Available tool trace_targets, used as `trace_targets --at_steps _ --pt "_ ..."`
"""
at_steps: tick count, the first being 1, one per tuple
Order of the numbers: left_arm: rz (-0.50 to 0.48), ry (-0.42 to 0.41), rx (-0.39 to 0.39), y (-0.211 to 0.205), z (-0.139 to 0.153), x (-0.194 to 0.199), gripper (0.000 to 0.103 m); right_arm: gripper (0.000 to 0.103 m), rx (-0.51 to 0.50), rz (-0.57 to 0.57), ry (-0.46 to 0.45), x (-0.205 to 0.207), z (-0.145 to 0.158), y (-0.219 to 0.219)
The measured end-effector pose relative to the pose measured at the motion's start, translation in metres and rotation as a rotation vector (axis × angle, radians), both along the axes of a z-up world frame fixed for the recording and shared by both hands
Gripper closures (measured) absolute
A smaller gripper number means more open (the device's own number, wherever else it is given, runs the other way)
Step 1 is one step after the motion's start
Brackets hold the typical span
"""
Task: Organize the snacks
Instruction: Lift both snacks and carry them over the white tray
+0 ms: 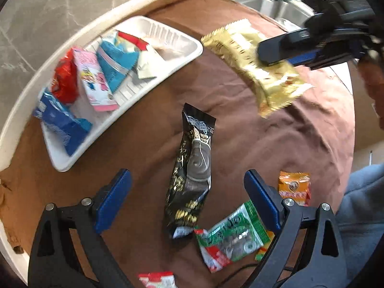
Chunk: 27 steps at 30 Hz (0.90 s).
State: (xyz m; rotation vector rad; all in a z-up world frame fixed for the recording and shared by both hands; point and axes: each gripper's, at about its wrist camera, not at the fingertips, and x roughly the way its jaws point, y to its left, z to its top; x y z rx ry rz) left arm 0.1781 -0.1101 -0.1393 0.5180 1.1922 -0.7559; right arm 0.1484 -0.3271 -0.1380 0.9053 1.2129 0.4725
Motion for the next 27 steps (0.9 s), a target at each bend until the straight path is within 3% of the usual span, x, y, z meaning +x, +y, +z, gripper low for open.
trace_targets --at_steps 2,5,6,7,19,20,22,27 --pt "0.002 0.022 0.014 -0.004 -0.010 0.003 0.013 0.086 0.001 -0.006 0.004 -0.002 0.000 -0.001" --pt "-0.031 0.034 0.083 -0.009 -0.027 0.004 0.030 0.086 0.001 -0.019 0.003 -0.005 0.000 -0.004" --pt "-0.027 0.044 0.084 -0.008 -0.030 0.005 0.046 0.086 0.002 -0.023 0.003 -0.005 0.000 -0.005" --pt "-0.022 0.060 0.075 -0.008 -0.032 0.007 0.068 0.086 0.003 -0.029 0.001 -0.006 0.000 -0.007" --pt "-0.001 0.119 0.001 -0.007 -0.027 0.012 0.073 0.086 0.004 -0.048 0.002 -0.012 -0.002 -0.008" --pt "0.010 0.118 -0.011 -0.004 -0.023 0.013 0.075 0.086 0.007 -0.047 0.002 -0.012 -0.001 -0.007" --pt "0.036 0.117 -0.032 0.001 -0.019 0.013 0.087 0.086 0.007 -0.047 -0.003 -0.012 0.000 -0.007" --pt "0.094 0.090 -0.057 0.019 -0.003 0.017 0.089 0.086 -0.001 -0.038 -0.025 -0.008 0.007 -0.004"
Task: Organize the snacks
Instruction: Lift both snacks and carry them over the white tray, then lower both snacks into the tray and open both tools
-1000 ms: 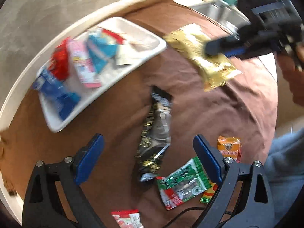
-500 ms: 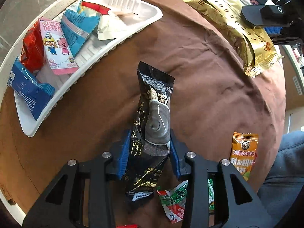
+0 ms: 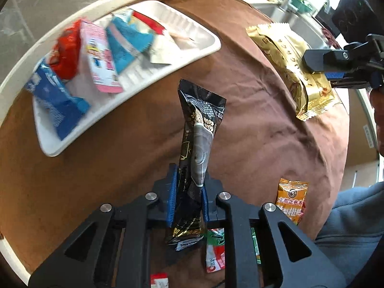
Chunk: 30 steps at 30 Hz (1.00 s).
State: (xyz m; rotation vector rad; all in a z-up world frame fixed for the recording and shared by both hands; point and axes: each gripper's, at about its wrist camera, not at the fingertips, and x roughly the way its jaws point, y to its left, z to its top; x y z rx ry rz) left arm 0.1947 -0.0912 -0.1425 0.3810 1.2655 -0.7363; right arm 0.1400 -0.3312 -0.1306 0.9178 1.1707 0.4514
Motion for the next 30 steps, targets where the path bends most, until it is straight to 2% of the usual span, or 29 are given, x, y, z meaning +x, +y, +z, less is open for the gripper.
trace_targets --at_steps 9,16,20,25,30 --pt "0.094 -0.059 -0.036 0.021 0.026 0.013 0.091 0.086 -0.010 0.016 -0.011 0.008 0.007 0.005" --pt "0.321 -0.143 -0.116 0.057 0.062 0.044 0.091 0.086 -0.049 0.015 -0.057 0.033 0.023 0.001" --pt "0.404 -0.181 -0.144 0.072 0.077 0.069 0.091 0.086 -0.084 0.026 -0.108 0.058 0.041 0.001" --pt "0.452 -0.175 -0.148 0.075 0.080 0.101 0.091 0.086 -0.128 0.052 -0.150 0.098 0.053 0.009" --pt "0.488 -0.171 -0.142 0.071 0.069 0.123 0.091 0.086 -0.194 0.106 -0.157 0.131 0.044 0.029"
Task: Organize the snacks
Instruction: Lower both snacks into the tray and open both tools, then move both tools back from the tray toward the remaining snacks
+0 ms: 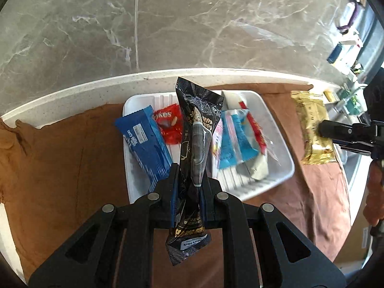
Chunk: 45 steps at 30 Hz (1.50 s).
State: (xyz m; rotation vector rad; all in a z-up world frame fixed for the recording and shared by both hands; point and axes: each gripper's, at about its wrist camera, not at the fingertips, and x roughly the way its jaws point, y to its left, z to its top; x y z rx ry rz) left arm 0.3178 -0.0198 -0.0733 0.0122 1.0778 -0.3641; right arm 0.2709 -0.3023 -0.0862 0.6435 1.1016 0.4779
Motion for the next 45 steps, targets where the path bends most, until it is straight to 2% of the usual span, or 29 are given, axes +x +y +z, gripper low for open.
trace_targets --at_steps 8,15,21,27,29,30,31,33,35,38,40,42,45 --pt "0.026 0.028 0.025 -0.020 -0.037 0.020 0.091 0.086 -0.072 0.066 0.051 0.034 -0.039 0.034" --pt "0.038 0.031 0.040 -0.026 -0.052 0.024 0.089 0.086 -0.126 0.077 0.078 0.045 -0.063 0.040" --pt "0.052 0.044 0.044 -0.032 -0.067 0.027 0.086 0.085 -0.157 0.086 0.071 0.044 -0.068 0.045" --pt "0.082 0.021 0.047 -0.033 -0.070 0.025 0.084 0.079 -0.181 0.083 0.073 0.044 -0.067 0.048" --pt "0.090 0.010 0.042 -0.028 -0.066 0.023 0.068 0.079 -0.180 0.075 0.077 0.043 -0.064 0.045" --pt "0.091 0.003 0.036 -0.027 -0.063 0.021 0.049 0.079 -0.182 0.075 0.080 0.043 -0.063 0.045" --pt "0.091 -0.009 0.029 -0.022 -0.056 0.018 0.038 0.078 -0.184 0.075 0.079 0.042 -0.061 0.045" --pt "0.087 -0.030 0.022 -0.024 -0.050 0.014 0.036 0.077 -0.190 0.076 0.071 0.039 -0.055 0.046" --pt "0.081 -0.044 0.019 -0.027 -0.043 0.010 0.036 0.069 -0.195 0.076 0.061 0.036 -0.048 0.045" --pt "0.083 -0.100 0.005 -0.027 -0.029 0.000 0.024 0.053 -0.190 0.062 0.049 0.029 -0.036 0.042" --pt "0.100 -0.155 -0.030 -0.019 -0.015 -0.012 0.013 0.038 -0.179 0.048 0.039 0.023 -0.028 0.036" --pt "0.125 -0.215 -0.074 -0.006 -0.001 -0.028 0.000 0.030 -0.157 0.031 0.012 0.011 -0.017 0.026" --pt "0.165 -0.355 -0.162 0.022 0.018 -0.062 0.000 0.016 -0.117 0.018 -0.041 -0.010 -0.004 0.015"
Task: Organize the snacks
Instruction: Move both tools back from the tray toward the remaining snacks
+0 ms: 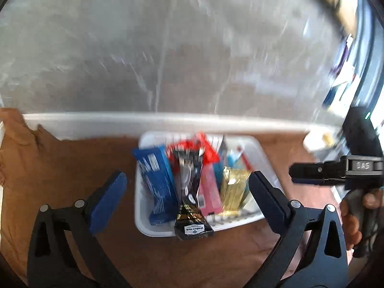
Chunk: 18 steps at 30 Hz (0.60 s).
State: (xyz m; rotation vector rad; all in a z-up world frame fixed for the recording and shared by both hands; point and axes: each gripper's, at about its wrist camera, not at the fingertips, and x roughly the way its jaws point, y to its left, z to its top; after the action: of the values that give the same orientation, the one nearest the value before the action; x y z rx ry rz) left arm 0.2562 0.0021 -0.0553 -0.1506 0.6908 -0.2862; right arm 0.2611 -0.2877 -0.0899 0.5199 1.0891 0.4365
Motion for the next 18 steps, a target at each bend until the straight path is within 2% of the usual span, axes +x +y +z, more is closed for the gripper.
trace_targets --at_steps 2,4,7,9,11,13,17,18 --pt "0.039 -0.031 -0.040 0.022 0.007 -0.022 0.000 0.014 0.043 0.004 -0.023 -0.016 0.004 -0.005" --pt "0.072 0.004 -0.043 0.041 0.007 -0.038 0.000 0.014 0.057 0.018 -0.016 -0.028 0.004 -0.006" --pt "0.106 0.020 -0.013 0.063 0.012 -0.069 0.000 0.014 0.048 0.050 -0.002 -0.052 0.000 0.002" --pt "0.102 0.093 0.044 0.070 0.014 -0.085 0.000 0.014 0.036 0.088 0.007 -0.069 -0.003 0.010" --pt "0.082 0.147 0.097 0.075 0.012 -0.102 0.000 0.014 0.018 0.130 0.005 -0.087 -0.005 0.019" --pt "0.053 0.133 0.107 0.076 0.011 -0.123 0.000 0.015 0.009 0.161 0.015 -0.103 -0.009 0.024" --pt "-0.080 0.198 0.216 0.055 -0.011 -0.155 0.000 0.024 0.060 0.223 0.135 -0.134 -0.032 0.028" --pt "-0.118 0.210 0.233 0.050 -0.018 -0.163 0.000 0.029 0.075 0.234 0.175 -0.142 -0.038 0.028"
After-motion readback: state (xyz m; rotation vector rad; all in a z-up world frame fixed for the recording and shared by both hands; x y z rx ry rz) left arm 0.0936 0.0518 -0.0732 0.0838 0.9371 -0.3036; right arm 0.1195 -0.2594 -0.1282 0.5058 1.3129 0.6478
